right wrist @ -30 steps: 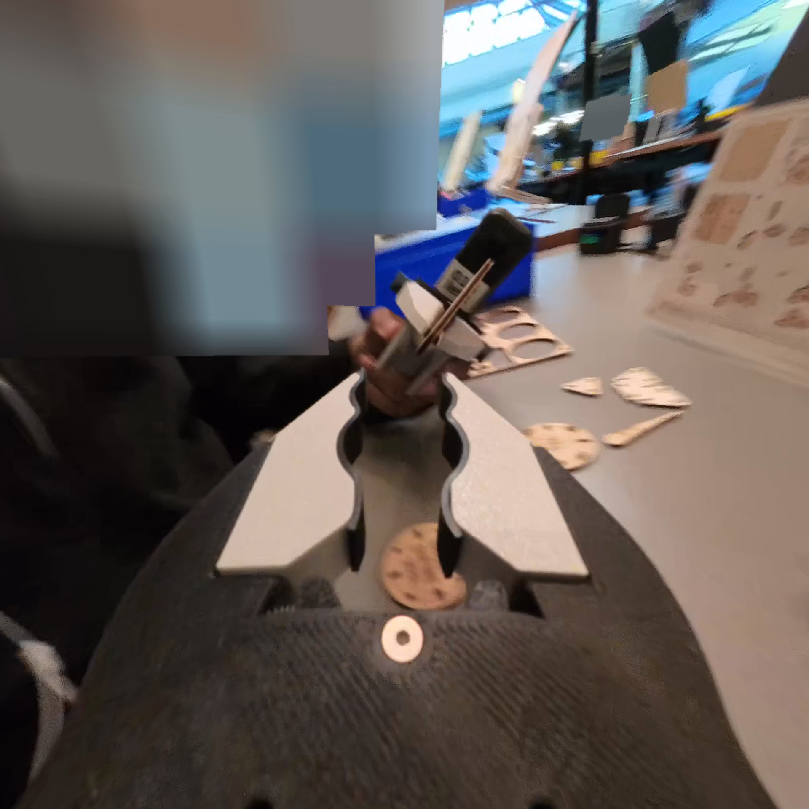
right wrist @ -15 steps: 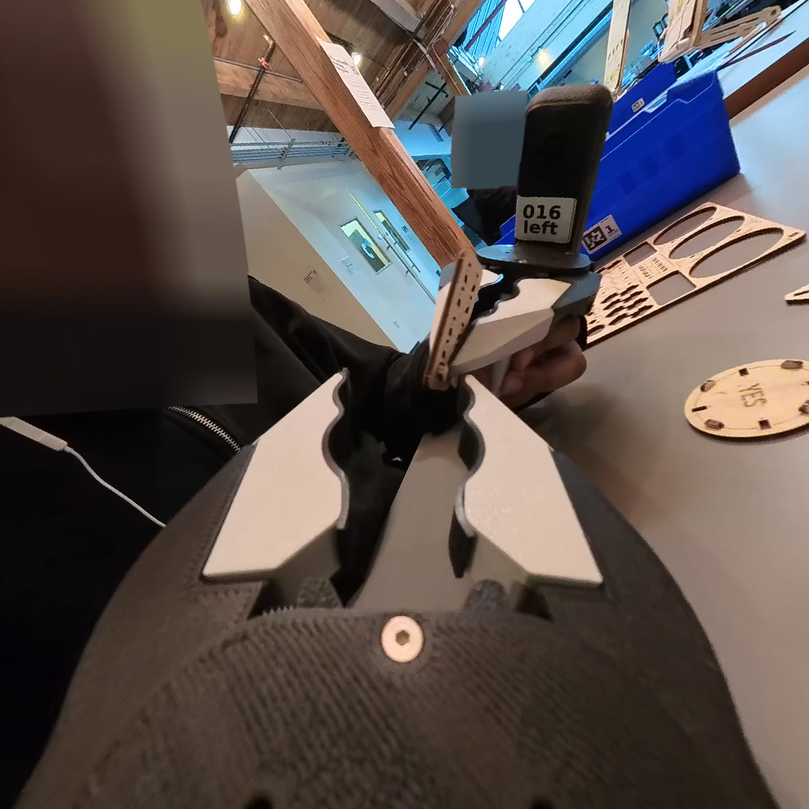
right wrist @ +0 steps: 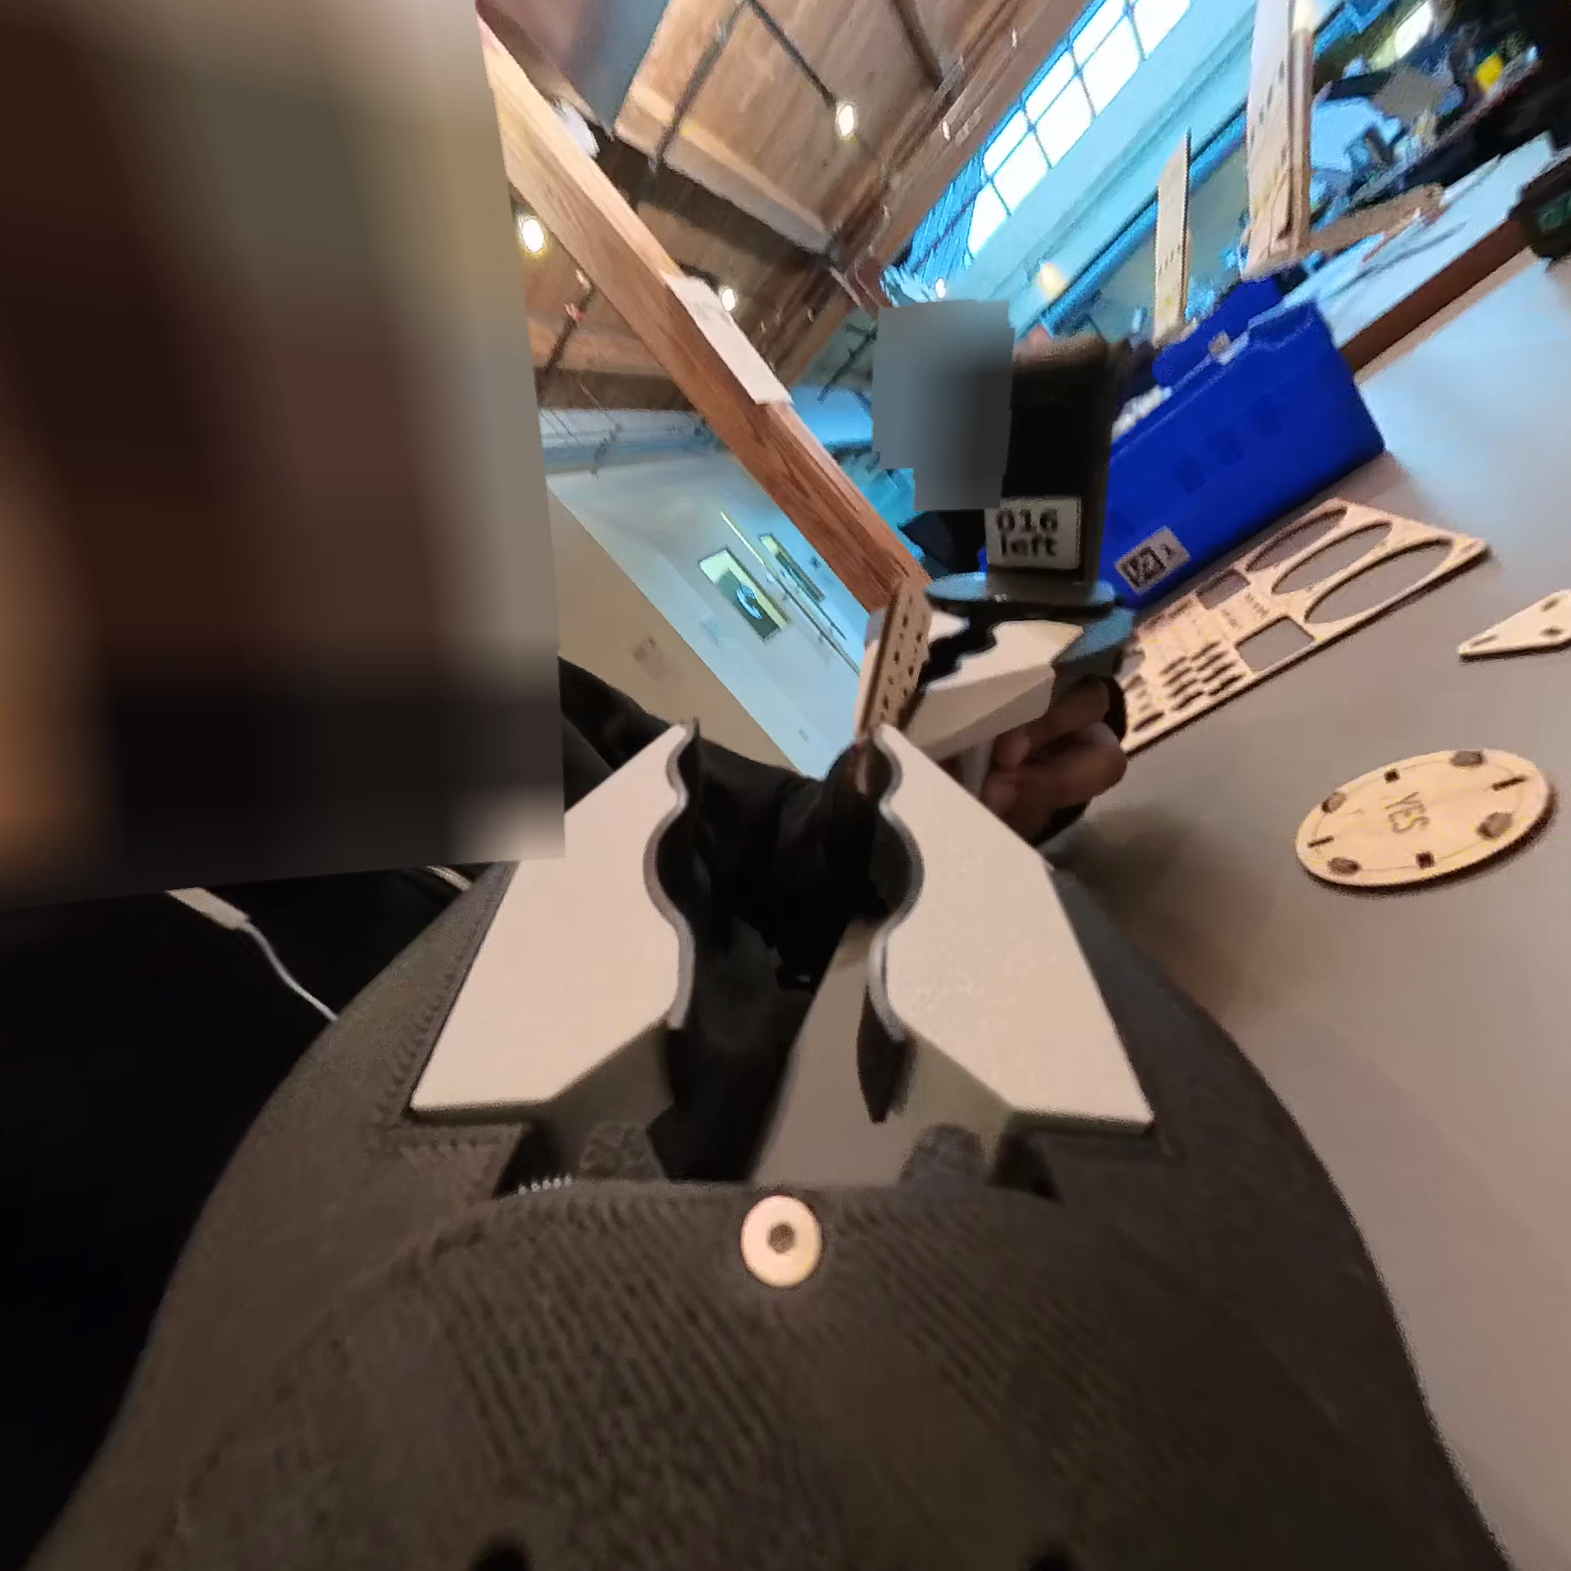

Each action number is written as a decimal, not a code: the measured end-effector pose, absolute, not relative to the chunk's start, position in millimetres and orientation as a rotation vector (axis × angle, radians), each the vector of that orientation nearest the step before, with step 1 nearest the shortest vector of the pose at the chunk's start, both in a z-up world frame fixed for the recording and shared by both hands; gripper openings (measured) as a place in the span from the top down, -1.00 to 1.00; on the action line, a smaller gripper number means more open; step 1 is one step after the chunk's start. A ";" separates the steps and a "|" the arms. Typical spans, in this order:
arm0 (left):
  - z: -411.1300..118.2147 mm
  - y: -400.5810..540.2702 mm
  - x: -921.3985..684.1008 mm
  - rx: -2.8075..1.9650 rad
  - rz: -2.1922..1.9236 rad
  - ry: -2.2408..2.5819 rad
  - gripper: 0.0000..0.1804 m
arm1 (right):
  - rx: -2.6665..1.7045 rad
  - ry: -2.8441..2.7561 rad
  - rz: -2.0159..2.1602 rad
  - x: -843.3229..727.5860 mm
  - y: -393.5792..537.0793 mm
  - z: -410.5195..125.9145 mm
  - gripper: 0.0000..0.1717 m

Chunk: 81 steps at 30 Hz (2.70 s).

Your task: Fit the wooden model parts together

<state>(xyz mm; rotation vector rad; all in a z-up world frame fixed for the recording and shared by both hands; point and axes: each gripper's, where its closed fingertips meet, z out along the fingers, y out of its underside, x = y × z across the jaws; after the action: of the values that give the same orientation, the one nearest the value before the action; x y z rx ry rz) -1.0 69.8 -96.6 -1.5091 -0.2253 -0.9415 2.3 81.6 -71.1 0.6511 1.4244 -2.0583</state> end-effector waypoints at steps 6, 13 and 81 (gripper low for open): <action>-102.1 73.1 2.9 -1.543 -0.933 -0.216 1.00 | 0.719 1.481 -2.107 -7.8 91.9 -73.1 0.59; -107.1 72.5 -18.1 -1.538 -0.865 -0.324 1.00 | 0.842 1.729 -2.143 -20.6 98.6 -85.3 0.58; -160.2 89.3 -19.3 -1.924 -0.458 -0.348 1.00 | 1.040 2.365 -1.811 -32.7 83.6 -153.7 0.97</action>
<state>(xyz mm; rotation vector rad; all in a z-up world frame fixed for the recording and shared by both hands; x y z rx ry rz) -19.3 89.3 -160.2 -1.9241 -0.3484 -0.4579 -32.7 83.6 -153.7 1.0397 2.3648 -1.8114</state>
